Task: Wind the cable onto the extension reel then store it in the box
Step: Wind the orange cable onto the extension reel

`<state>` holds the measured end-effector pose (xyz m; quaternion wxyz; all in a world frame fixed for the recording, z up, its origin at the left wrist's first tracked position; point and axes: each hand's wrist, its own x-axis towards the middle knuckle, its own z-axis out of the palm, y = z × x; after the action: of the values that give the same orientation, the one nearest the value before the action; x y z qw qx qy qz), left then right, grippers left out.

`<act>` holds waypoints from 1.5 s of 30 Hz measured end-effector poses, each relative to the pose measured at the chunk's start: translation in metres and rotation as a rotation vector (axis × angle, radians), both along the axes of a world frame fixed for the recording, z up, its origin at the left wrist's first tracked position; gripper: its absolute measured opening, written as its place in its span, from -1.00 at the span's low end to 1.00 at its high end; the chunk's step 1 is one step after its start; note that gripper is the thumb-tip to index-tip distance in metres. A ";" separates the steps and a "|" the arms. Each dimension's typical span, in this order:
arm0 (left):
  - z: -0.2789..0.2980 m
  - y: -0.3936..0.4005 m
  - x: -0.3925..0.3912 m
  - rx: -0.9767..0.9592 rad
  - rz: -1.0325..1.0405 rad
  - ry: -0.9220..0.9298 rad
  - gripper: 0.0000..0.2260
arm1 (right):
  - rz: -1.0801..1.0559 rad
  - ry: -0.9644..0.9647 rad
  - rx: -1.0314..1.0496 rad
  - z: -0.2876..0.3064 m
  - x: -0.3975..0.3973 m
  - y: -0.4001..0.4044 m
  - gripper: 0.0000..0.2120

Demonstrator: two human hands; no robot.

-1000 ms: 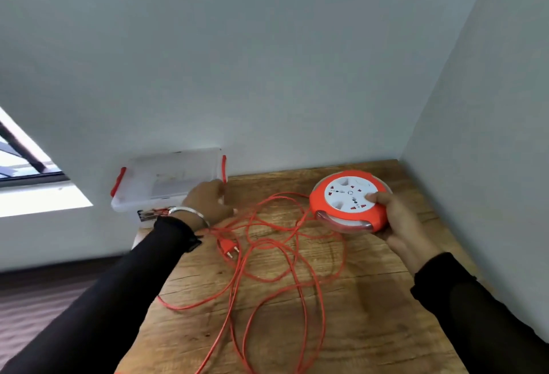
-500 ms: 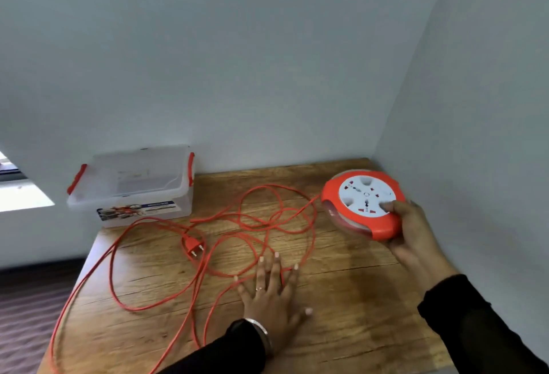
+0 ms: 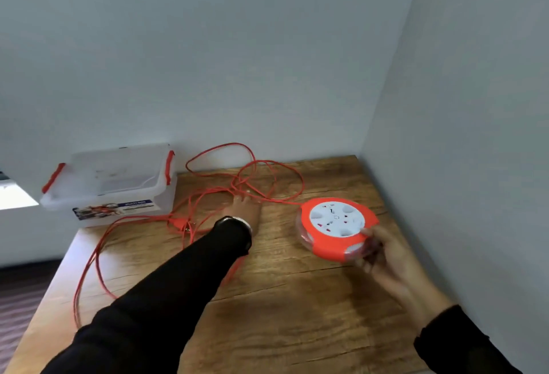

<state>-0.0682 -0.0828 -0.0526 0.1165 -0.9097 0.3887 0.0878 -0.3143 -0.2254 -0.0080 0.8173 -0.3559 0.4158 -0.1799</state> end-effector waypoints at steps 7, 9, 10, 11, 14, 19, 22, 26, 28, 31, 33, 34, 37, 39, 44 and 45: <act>0.011 0.025 -0.084 -0.977 0.543 0.781 -0.83 | 0.115 0.019 0.090 -0.010 0.007 0.022 -0.82; 0.007 0.033 -0.114 -1.163 0.829 1.414 -0.80 | 0.151 0.026 0.081 -0.020 0.007 0.030 -0.73; 0.001 0.037 -0.127 -1.191 0.863 1.566 -0.80 | 0.177 0.040 0.072 -0.027 0.006 0.036 -0.67; -0.007 0.040 -0.138 -1.225 0.858 1.618 -0.74 | 0.202 0.054 0.067 -0.034 0.004 0.041 -0.62; -0.024 0.051 -0.154 -1.380 0.875 1.571 -0.60 | 0.278 0.081 0.017 -0.052 -0.001 0.057 -0.55; -0.035 0.067 -0.143 -1.419 0.826 1.470 -0.76 | 0.264 0.250 -0.545 -0.062 -0.007 0.069 -0.33; -0.033 0.071 -0.130 -1.384 0.798 1.425 -0.81 | 0.323 0.350 -1.304 -0.056 -0.009 0.061 -0.30; -0.033 0.075 -0.119 -1.316 0.692 1.425 -0.76 | 0.808 0.214 -1.924 -0.033 0.009 0.047 -0.48; -0.032 0.076 -0.116 -1.303 0.640 1.411 -0.70 | 1.035 0.229 -2.134 -0.025 0.020 0.040 -0.48; -0.033 0.076 -0.114 -1.330 0.590 1.384 -0.66 | 1.225 0.261 -2.335 -0.011 0.032 0.031 -0.44; -0.034 0.076 -0.114 -1.336 0.558 1.379 -0.62 | 1.320 0.205 -2.441 -0.002 0.039 0.027 -0.51; -0.035 0.076 -0.114 -1.330 0.550 1.377 -0.60 | 1.380 0.175 -2.490 0.001 0.043 0.026 -0.53; -0.038 0.076 -0.112 -1.312 0.531 1.377 -0.63 | 1.681 0.119 -2.468 0.008 0.055 0.024 -0.54; -0.039 0.076 -0.110 -1.302 0.498 1.382 -0.70 | 1.806 0.103 -2.370 0.011 0.060 0.023 -0.56; -0.041 0.077 -0.105 -1.266 0.473 1.427 -0.76 | 1.964 0.251 -2.222 0.014 0.065 0.030 -0.52; -0.041 0.077 -0.105 -1.262 0.482 1.429 -0.77 | 1.958 0.267 -2.241 0.014 0.066 0.033 -0.51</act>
<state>-0.1729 -0.0059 -0.0934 -0.6743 -0.5928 0.1473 0.4151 -0.2483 -0.1926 0.0058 -0.1227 -0.9263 -0.2625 0.2410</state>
